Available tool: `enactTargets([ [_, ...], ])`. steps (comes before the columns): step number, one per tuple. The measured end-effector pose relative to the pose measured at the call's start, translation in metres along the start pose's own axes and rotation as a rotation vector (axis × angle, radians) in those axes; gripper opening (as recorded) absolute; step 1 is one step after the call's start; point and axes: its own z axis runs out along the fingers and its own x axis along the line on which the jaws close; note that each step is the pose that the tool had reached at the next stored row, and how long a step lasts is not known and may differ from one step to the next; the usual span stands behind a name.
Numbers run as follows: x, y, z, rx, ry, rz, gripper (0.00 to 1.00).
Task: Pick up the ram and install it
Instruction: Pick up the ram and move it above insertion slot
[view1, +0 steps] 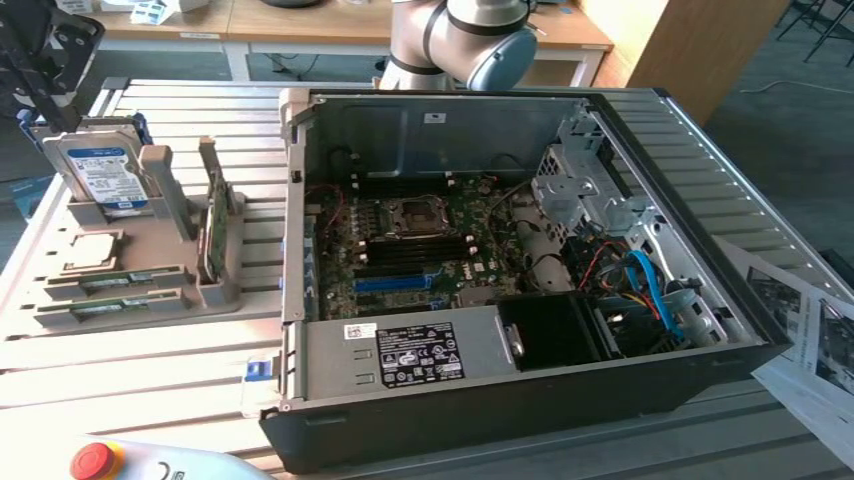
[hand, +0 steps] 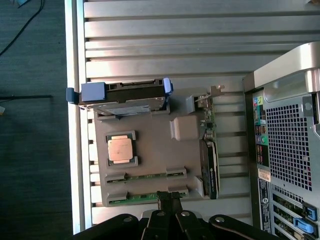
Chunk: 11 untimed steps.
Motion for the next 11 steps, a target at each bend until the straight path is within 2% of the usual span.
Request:
enactTargets([
  [4,0.0000,-0.0011,0.0000,0.0000,0.0000,0.000,0.10],
  [11,0.0000,-0.0089,-0.0004,0.0000,-0.0001,0.000,0.10],
])
